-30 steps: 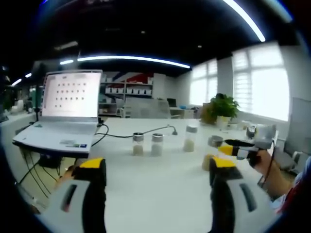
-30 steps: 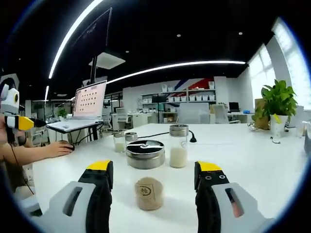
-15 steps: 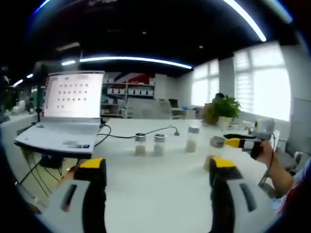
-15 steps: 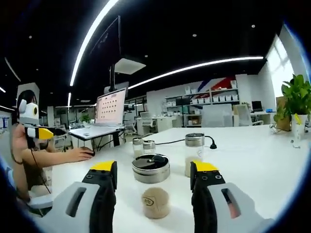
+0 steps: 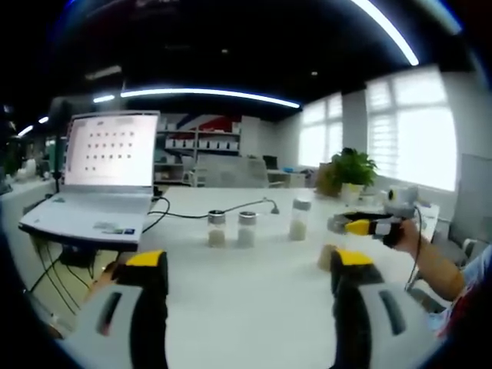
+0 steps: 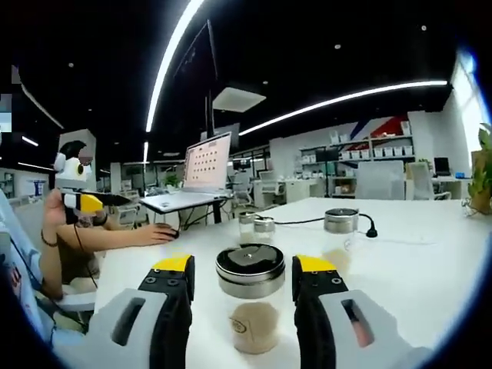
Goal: Rotate the seasoning bottle until the label or dispensing opening points toward the visible target arrow and the bottle remains upright within the marked orientation range
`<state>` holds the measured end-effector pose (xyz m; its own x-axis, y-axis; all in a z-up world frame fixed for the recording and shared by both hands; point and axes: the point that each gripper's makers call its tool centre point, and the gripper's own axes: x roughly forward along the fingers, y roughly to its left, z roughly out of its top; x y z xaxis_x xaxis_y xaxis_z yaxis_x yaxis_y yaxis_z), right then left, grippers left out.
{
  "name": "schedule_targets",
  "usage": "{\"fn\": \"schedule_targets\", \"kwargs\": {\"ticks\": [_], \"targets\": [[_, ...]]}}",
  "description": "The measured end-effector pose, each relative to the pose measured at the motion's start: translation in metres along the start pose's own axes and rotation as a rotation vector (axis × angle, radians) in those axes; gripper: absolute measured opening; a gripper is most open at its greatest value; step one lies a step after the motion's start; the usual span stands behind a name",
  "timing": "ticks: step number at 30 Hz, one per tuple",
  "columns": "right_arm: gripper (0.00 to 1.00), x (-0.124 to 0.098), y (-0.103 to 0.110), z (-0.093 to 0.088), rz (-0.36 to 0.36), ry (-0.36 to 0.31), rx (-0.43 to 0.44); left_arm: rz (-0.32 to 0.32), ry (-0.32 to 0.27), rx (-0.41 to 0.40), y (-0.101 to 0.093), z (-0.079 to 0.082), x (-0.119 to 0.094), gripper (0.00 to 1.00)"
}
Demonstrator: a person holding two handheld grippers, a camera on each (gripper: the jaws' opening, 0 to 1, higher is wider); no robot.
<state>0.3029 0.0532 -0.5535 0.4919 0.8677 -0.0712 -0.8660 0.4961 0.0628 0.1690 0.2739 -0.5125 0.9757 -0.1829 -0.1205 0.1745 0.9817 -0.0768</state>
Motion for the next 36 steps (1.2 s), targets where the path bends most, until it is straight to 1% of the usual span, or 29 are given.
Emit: {"fn": "schedule_targets", "kwargs": {"ticks": [4, 5, 10, 13, 16, 23, 27, 36], "targets": [[0.50, 0.0062, 0.0006, -0.0014, 0.024, 0.007, -0.004, -0.013, -0.005, 0.002, -0.0027, 0.0009, 0.0014, 0.92], [0.46, 0.0075, 0.0007, 0.0002, 0.032, -0.003, -0.015, -0.018, -0.008, 0.001, -0.0036, 0.0015, 0.0017, 0.92], [0.38, 0.0105, -0.0060, -0.0010, 0.028, 0.000, -0.014, -0.018, -0.003, -0.001, -0.0010, 0.0010, 0.0031, 0.93], [0.39, 0.0108, -0.0069, -0.0022, 0.032, -0.005, -0.002, -0.014, 0.000, -0.002, 0.0006, 0.0004, 0.0036, 0.92], [0.39, 0.0109, -0.0075, -0.0041, 0.028, -0.013, 0.033, -0.016, -0.003, -0.005, 0.0011, 0.0009, 0.0041, 0.92], [0.38, 0.0106, -0.0076, -0.0045, 0.011, -0.015, 0.014, -0.012, -0.001, -0.006, 0.0033, 0.0006, 0.0043, 0.92], [0.38, 0.0103, -0.0083, -0.0047, 0.004, -0.015, 0.009, -0.011, -0.008, -0.006, 0.0021, 0.0017, 0.0035, 0.92], [0.38, 0.0097, -0.0076, -0.0059, -0.027, -0.007, 0.000, -0.014, 0.000, -0.005, 0.0001, -0.0010, 0.0041, 0.92]]}}
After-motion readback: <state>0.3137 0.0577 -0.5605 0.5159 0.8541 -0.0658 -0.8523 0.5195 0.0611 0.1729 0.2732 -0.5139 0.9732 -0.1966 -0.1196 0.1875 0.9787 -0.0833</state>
